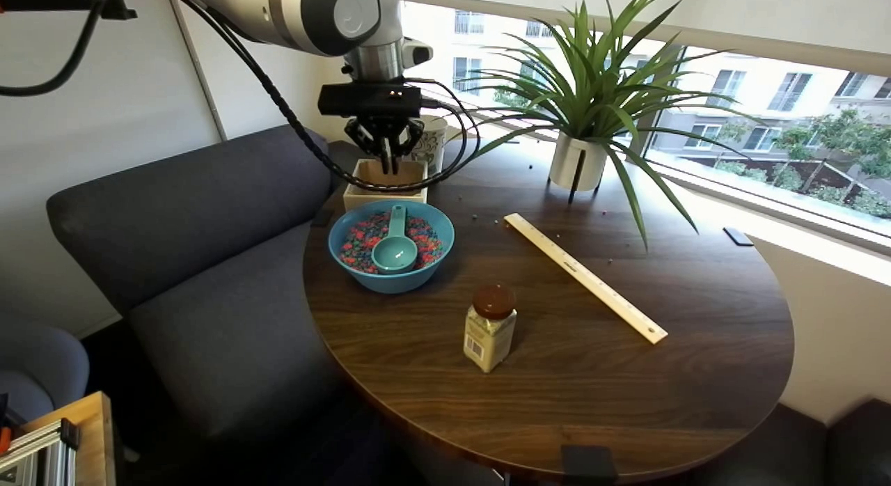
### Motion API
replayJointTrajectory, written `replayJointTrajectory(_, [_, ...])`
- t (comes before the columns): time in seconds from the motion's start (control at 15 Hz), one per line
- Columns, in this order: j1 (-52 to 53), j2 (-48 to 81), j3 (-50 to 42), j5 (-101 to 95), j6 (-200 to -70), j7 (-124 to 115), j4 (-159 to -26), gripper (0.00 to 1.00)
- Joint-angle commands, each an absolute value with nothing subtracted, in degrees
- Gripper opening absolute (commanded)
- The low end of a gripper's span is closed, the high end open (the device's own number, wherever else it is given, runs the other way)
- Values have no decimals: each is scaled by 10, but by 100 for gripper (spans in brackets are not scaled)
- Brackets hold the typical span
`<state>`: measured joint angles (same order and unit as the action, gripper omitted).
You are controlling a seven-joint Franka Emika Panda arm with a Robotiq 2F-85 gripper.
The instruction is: Put the orange block on the table
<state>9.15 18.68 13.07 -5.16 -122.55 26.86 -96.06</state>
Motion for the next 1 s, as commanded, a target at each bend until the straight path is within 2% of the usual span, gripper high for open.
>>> replayJointTrajectory(0.0, [106, 181, 113, -89, -1213, 216, -974, 47])
replayJointTrajectory(0.47, [123, 200, 95, -121, -1206, 81, -977, 99])
replayJointTrajectory(0.93, [131, 184, 97, -100, -1183, 3, -987, 100])
